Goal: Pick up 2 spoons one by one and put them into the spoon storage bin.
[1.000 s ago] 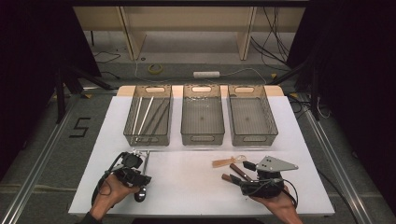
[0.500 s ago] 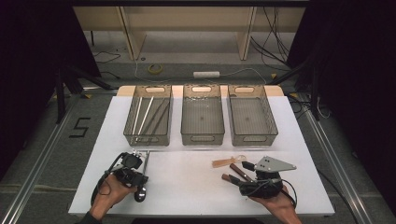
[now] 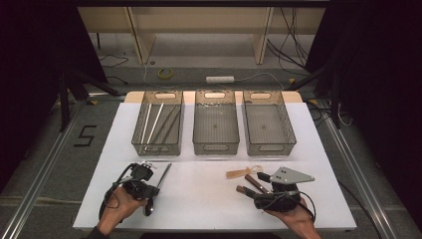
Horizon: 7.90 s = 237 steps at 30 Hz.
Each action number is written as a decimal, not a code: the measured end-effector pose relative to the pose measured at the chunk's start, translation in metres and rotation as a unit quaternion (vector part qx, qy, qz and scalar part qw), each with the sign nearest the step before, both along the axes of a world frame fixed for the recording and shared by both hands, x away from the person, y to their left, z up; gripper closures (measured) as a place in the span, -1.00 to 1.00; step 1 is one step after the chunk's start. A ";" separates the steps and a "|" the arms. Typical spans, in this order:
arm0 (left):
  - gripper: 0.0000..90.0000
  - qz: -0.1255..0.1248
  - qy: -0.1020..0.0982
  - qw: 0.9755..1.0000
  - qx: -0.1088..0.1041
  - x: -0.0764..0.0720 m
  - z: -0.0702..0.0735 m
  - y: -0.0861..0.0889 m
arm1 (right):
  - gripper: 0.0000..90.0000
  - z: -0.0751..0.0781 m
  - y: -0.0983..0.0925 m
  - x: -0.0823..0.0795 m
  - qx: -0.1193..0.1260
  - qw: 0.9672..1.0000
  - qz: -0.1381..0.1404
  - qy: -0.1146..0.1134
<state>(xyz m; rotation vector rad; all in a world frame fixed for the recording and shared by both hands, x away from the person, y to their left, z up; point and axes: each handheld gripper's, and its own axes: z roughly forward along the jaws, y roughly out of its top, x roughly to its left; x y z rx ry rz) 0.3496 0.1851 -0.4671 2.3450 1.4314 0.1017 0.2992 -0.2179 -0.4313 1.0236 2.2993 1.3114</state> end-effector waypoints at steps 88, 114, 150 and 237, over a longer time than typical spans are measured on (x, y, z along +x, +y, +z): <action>0.98 -0.020 -0.181 0.976 -0.117 0.133 0.095 -0.070 | -0.39 0.000 -0.005 0.002 0.023 1.000 -0.012 0.001; 0.98 0.015 -0.178 0.976 -0.123 0.179 0.083 -0.113 | -0.38 0.000 -0.006 0.002 0.024 1.000 -0.007 0.000; 0.28 -0.004 -0.158 0.977 -0.143 0.174 0.064 -0.122 | -0.38 0.000 -0.006 0.001 0.023 1.000 -0.004 0.003; 0.13 -0.273 -0.132 0.949 -0.088 0.065 -0.009 -0.198 | -0.38 0.002 -0.010 0.001 0.025 1.000 -0.014 -0.001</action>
